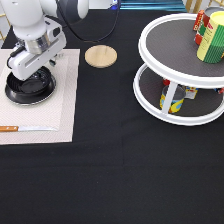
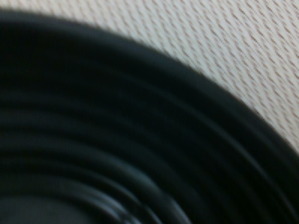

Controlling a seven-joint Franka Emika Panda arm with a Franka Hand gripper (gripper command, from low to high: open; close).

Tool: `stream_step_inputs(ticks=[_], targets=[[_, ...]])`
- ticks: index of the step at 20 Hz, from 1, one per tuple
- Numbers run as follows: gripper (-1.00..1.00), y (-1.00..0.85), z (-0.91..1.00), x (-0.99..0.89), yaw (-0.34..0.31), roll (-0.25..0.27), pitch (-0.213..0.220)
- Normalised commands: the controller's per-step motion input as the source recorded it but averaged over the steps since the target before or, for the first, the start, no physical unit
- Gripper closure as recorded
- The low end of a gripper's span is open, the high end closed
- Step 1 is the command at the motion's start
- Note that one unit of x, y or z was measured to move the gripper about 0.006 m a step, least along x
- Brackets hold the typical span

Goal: Pick up the bowl from the lazy Susan and put bowl on the plate

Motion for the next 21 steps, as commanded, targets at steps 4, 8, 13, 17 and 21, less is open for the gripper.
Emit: stream_step_inputs(ticks=[4,8,13,17,21], targets=[[-1.0,0.23,1.0,0.06,0.225,-0.039,0.094],[-1.0,0.14,0.94,0.07,0.305,-0.003,0.085],[-1.0,-0.03,0.37,0.0,0.37,0.019,-0.014],[-1.0,0.0,0.02,0.0,0.143,-0.002,-0.01],[-1.0,0.0,0.0,0.0,0.0,0.0,0.0]])
